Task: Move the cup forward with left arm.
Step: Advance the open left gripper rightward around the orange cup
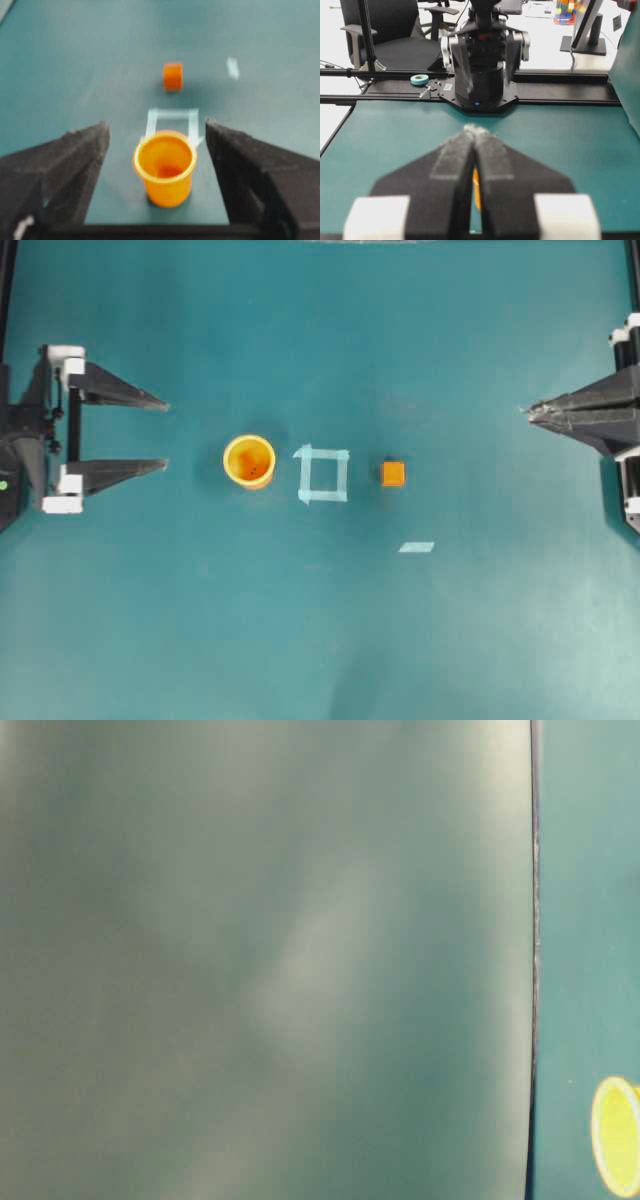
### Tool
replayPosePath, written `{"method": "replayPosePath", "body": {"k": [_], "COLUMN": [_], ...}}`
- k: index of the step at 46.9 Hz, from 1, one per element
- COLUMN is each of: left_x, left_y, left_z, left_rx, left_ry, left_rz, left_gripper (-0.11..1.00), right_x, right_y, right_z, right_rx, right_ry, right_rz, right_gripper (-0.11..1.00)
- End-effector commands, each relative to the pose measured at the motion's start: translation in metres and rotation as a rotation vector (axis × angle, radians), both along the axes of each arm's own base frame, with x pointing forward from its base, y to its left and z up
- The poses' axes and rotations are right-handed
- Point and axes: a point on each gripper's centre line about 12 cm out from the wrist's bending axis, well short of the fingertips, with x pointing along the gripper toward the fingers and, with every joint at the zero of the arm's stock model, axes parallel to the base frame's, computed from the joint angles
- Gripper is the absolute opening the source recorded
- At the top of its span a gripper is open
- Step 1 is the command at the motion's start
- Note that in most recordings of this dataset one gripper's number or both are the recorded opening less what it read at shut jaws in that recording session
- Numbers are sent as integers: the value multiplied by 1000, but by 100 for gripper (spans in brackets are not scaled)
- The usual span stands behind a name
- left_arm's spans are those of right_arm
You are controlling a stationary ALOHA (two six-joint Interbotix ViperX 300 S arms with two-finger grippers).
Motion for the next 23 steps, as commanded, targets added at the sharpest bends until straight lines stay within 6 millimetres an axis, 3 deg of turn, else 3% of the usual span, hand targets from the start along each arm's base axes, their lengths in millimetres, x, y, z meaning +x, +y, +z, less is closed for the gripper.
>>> {"method": "replayPosePath", "body": {"k": [1,23], "left_x": [5,31], "left_y": [3,6], "left_z": [-6,-61], "left_rx": [-4,-21], "left_ry": [21,165], "left_rz": [13,18], "left_gripper": [76,77], "right_x": [1,1], "right_y": [0,0], "right_z": [14,19], "right_rx": [1,0], "right_ry": [-35,-49], "right_rz": [-1,-2], "right_gripper": [-1,-1]}}
